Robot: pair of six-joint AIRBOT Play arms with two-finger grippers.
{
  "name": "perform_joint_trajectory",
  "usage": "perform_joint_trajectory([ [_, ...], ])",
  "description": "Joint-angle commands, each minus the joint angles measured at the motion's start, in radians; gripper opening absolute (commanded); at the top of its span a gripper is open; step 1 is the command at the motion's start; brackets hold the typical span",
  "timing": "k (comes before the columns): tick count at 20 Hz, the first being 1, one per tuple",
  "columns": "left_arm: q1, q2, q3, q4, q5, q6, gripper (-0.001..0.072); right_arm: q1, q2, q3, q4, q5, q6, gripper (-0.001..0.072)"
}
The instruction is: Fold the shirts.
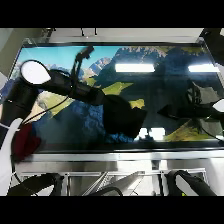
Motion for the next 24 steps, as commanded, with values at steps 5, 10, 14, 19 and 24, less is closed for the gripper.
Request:
perform_joint_trajectory([
  [5,0.132,-0.072,-0.142,-0.002,-0.029,0.019,0.0016,0.002,-0.04,-0.145,0.037,-0.063,-0.051,0.0458],
  [10,0.264,-0.081,-0.141,-0.001,-0.048,0.064,0.0572,0.135,-0.124,-0.148,0.095,-0.112,-0.055,0.0458],
  [14,0.329,-0.08,-0.141,0.154,-0.124,0.043,0.0573,0.328,-0.236,-0.149,0.095,-0.251,-0.053,0.0458],
  [19,0.275,-0.066,-0.183,0.238,-0.179,0.034,0.0573,0.401,-0.36,-0.149,0.166,-0.282,-0.08,0.0457],
  [24,0.1,-0.045,-0.373,0.226,-0.019,0.034,0.0573,0.434,-0.431,-0.149,0.253,-0.313,-0.144,0.0457],
])
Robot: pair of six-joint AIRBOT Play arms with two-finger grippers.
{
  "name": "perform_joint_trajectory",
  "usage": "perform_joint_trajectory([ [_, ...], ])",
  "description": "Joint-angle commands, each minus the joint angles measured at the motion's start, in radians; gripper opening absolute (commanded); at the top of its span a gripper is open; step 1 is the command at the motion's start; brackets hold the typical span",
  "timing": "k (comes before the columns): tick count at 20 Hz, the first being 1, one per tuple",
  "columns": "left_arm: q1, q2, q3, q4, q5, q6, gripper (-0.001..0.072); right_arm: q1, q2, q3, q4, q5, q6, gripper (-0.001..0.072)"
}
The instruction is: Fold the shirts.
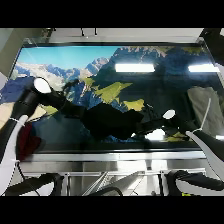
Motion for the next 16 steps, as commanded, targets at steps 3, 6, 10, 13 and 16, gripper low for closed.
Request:
perform_joint_trajectory([
  [3,-0.155,0.008,-0.154,0.011,0.162,-0.002,0.0573,0.026,-0.044,-0.001,0.099,-0.075,-0.09,0.0415],
  [6,-0.2,0.008,-0.191,0.002,0.306,-0.016,0.0573,0.026,-0.043,0.0,0.109,-0.074,-0.115,0.0099],
  [10,-0.241,0.012,-0.172,0.005,0.309,-0.028,0.0574,0.026,-0.027,0.0,0.108,-0.027,-0.115,0.0018],
  [13,-0.241,0.041,-0.102,0.044,0.262,-0.029,0.0574,0.026,-0.002,0.0,0.107,-0.003,-0.117,0.0019],
  [16,-0.197,0.099,-0.08,0.148,0.256,-0.107,0.0574,0.025,0.021,0.0,0.104,-0.003,-0.118,0.0018],
])
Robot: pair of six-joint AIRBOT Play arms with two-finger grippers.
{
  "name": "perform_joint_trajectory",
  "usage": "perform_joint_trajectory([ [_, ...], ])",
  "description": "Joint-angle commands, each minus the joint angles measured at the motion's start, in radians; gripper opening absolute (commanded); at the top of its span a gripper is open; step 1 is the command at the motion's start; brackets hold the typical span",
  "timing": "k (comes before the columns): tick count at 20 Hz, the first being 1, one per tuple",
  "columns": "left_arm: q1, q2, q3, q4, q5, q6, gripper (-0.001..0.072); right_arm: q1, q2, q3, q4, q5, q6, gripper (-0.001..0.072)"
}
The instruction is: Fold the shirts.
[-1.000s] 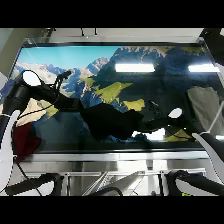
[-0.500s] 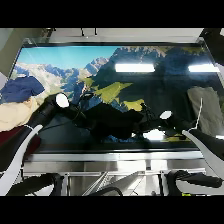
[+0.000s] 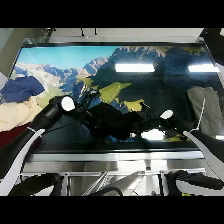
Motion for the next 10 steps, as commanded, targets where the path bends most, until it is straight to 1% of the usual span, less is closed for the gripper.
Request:
perform_joint_trajectory([
  [1,0.05,0.06,-0.003,0.081,-0.016,-0.054,0.0574,0.0,0.024,0.001,-0.005,0.013,-0.003,0.0019],
  [3,0.1,0.089,-0.09,0.074,-0.044,-0.061,0.0574,0.0,0.024,0.001,-0.008,0.012,-0.003,0.0018],
  [5,0.111,0.107,-0.204,0.066,-0.023,-0.061,0.0574,0.0,0.024,0.001,-0.008,0.011,-0.01,0.0018],
  [7,0.098,0.108,-0.295,0.012,0.084,-0.06,0.0574,0.0,0.024,0.001,-0.008,0.011,-0.018,0.0018],
  [10,0.089,0.099,-0.355,-0.122,0.304,-0.028,0.0574,0.0,0.024,0.001,-0.007,0.013,-0.018,0.0019],
])
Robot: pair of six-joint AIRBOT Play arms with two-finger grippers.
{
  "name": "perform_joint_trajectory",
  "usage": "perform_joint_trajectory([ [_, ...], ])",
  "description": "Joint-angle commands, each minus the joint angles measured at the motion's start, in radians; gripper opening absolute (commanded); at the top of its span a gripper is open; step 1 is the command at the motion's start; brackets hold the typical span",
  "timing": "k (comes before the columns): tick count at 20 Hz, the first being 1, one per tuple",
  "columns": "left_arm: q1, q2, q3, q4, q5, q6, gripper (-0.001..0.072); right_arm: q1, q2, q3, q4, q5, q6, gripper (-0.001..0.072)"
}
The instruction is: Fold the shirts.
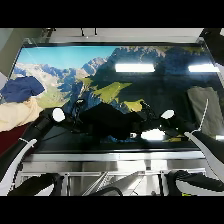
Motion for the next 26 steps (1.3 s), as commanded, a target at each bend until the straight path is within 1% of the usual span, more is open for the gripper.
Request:
perform_joint_trajectory([
  [1,-0.003,-0.009,-0.069,-0.131,0.232,0.035,0.0574,0.0,0.001,0.001,0.0,0.002,-0.002,0.0018],
  [3,-0.003,-0.038,-0.061,-0.171,0.277,0.048,0.0574,0.0,0.001,0.001,0.0,0.002,-0.003,0.0018],
  [8,-0.008,-0.107,0.033,-0.173,0.247,0.055,0.0572,0.0,0.001,0.001,0.0,0.021,-0.003,0.0019],
  [9,-0.008,-0.107,0.053,-0.174,0.251,0.055,0.0538,0.0,0.001,0.001,-0.001,0.023,-0.003,0.0018],
  [10,-0.008,-0.107,0.07,-0.172,0.252,0.055,0.0327,0.0,0.001,0.001,-0.001,0.025,-0.003,0.0018],
  [11,-0.007,-0.107,0.085,-0.172,0.246,0.066,0.0088,0.0,0.001,0.001,0.0,0.025,-0.003,0.0018],
  [12,-0.007,-0.107,0.1,-0.173,0.233,0.078,0.0016,0.0,0.001,0.001,0.0,0.027,-0.003,0.0018],
  [14,-0.007,-0.106,0.134,-0.173,0.173,0.081,0.0015,-0.003,0.003,0.001,-0.003,0.054,-0.003,0.0018],
  [17,0.006,-0.092,0.211,-0.165,0.035,0.092,0.0015,-0.04,0.056,0.007,-0.036,0.12,-0.002,0.0018],
  [18,0.023,-0.075,0.24,-0.165,-0.003,0.092,0.0015,-0.077,0.086,0.019,-0.045,0.169,-0.002,0.0018],
  [20,0.076,-0.027,0.296,-0.166,-0.064,0.085,0.0014,-0.195,0.165,0.069,-0.046,0.318,-0.008,0.0018],
  [22,0.15,0.04,0.338,-0.167,-0.131,0.05,0.0015,-0.33,0.256,0.148,-0.035,0.47,-0.013,0.0018],
  [24,0.203,0.1,0.352,-0.175,-0.19,0.037,0.0014,-0.449,0.346,0.229,0.068,0.556,-0.018,0.0018],
  [26,0.231,0.164,0.354,-0.177,-0.257,0.027,0.0015,-0.525,0.423,0.308,0.248,0.576,-0.065,0.0018],
])
